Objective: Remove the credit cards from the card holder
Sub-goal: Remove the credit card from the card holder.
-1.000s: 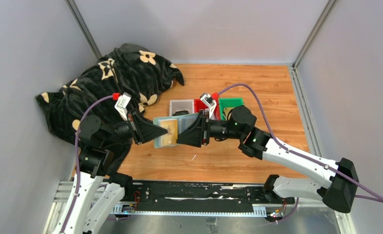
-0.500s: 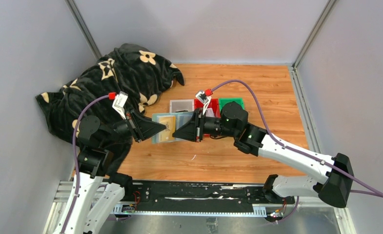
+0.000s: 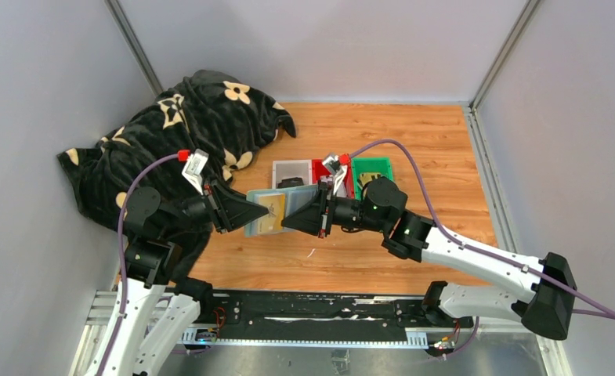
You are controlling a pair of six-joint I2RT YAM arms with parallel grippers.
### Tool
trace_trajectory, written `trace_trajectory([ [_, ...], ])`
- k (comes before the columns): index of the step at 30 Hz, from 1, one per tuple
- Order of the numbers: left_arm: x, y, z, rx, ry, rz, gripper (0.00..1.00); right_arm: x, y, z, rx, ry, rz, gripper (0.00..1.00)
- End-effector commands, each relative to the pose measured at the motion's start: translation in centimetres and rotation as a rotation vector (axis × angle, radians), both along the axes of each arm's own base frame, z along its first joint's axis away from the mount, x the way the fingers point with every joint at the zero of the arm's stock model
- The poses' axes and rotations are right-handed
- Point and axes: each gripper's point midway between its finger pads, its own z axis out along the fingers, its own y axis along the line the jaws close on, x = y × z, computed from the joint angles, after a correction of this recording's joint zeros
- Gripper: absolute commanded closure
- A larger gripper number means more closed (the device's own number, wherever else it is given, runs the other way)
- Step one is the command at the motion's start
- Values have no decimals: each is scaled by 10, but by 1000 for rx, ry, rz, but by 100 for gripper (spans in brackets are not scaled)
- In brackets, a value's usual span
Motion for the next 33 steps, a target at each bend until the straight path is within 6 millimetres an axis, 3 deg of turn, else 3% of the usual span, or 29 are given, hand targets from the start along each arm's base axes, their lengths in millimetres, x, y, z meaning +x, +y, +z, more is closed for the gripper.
trace_trajectory([
  [1, -20, -2, 22, -28, -48, -78, 74, 1, -11, 14, 88, -16, -11, 100],
  [6, -23, -3, 23, -32, -42, -98, 74, 3, -16, 12, 99, 7, -23, 100],
  [12, -22, -2, 26, -32, -54, -76, 97, -2, -13, 14, 106, 12, 13, 100],
  [16, -22, -2, 25, -29, -53, -78, 100, -9, -10, 21, 143, 9, 65, 71],
  [21, -22, -2, 26, -33, -48, -78, 100, -7, -5, 30, 163, -3, 75, 62],
  [23, -22, -2, 26, -34, -47, -79, 100, -8, -2, 36, 176, -8, 91, 65],
  [27, -24, -2, 28, -34, -51, -84, 100, -9, -1, 37, 188, -4, 105, 88],
  [33, -27, -2, 32, -35, -64, -90, 100, -10, -16, 36, 210, -21, 73, 100],
])
